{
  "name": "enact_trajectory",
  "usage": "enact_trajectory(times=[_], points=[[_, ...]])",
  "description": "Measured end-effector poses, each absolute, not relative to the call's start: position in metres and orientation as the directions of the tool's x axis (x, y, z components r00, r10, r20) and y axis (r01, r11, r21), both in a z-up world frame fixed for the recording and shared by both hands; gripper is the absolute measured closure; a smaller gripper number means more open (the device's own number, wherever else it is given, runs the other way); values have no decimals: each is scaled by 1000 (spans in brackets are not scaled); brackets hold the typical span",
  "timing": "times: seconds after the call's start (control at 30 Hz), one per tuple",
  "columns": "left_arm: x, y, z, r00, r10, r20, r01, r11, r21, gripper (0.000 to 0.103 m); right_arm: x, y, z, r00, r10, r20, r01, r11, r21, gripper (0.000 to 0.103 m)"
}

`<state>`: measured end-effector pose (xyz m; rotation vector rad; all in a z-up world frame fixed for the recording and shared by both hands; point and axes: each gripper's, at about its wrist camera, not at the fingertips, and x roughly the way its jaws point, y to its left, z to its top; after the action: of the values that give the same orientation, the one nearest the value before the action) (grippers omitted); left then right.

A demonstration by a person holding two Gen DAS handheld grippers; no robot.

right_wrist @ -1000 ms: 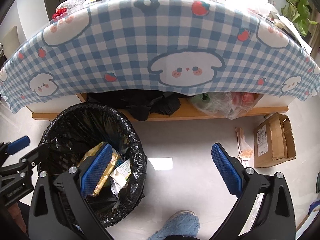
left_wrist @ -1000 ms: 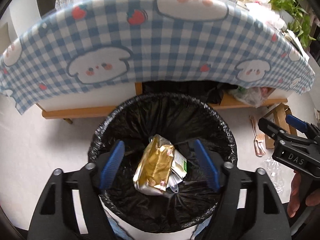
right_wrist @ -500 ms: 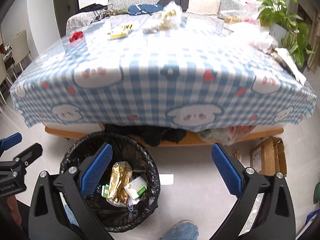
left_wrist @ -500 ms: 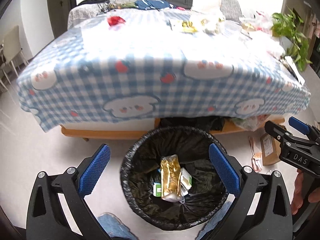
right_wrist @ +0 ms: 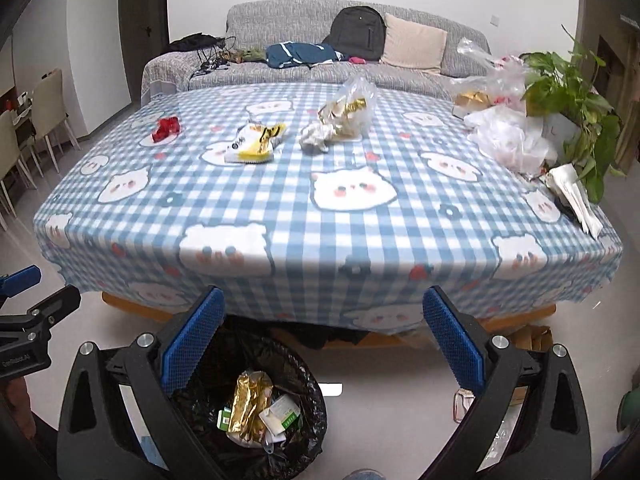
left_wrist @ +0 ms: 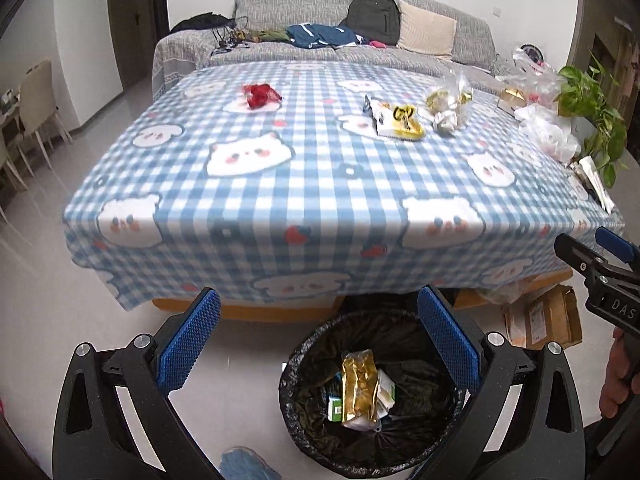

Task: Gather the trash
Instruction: 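Withdraw both open tools from the bin back over the bed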

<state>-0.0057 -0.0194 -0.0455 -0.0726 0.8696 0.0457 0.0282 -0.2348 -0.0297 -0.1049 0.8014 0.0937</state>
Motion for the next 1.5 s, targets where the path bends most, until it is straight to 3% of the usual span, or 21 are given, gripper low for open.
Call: enact_trajectory(times=[0.3,0.7,1.13,1.3,1.4,1.5], points=[[35,0,-12,681,35,-731,-94,995,-41,6,69,-217,-2,718,47,-694,-122,991,-59,8],[94,26,-7,678,72,-732,-127,992,-20,6,122,-215,-5,721,64,-690,-118,993,-31,8],[161,48,-18,664,84,-743,-154,988,-26,6,179,-214,-23,694,92,-714,-132,991,0,22],[192,58,-24,646,88,-758,-158,987,-20,6,204,-212,-31,680,81,-729,-127,992,-8,22],[211,65,-28,638,96,-764,-175,984,-22,6,217,-213,-34,676,64,-735,-103,995,-8,15],[230,69,-31,630,100,-770,-184,983,-23,6,230,-214,-36,675,57,-735,-96,995,-11,13]])
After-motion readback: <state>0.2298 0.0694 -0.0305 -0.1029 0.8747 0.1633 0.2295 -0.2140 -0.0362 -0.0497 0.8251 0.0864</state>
